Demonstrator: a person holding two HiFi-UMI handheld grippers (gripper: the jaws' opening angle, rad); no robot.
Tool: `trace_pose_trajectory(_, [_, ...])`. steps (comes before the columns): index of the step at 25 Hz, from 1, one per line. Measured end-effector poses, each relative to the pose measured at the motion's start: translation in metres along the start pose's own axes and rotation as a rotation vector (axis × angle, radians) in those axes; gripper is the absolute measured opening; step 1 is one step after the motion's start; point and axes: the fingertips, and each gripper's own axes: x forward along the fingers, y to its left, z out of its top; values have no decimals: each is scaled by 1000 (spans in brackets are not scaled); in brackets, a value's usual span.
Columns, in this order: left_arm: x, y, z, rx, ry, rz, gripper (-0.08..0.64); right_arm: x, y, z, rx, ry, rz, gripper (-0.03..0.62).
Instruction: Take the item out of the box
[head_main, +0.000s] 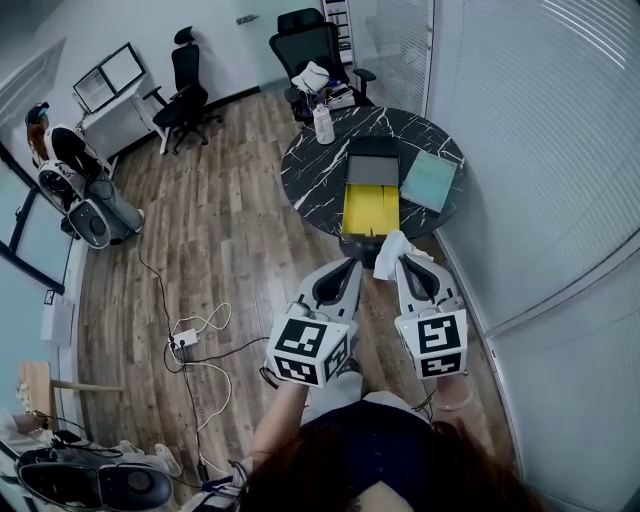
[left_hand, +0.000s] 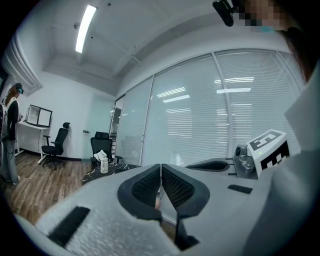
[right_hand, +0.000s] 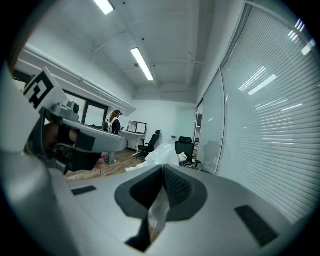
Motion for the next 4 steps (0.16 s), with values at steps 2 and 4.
trace_pose_trajectory(2, [3, 3, 1, -2, 0, -2, 28, 4, -1, 1, 1, 0, 1, 26])
trace_pose_trajectory(4, [7, 6, 1, -2, 0, -3, 28, 8, -3, 3, 1, -1, 1, 26])
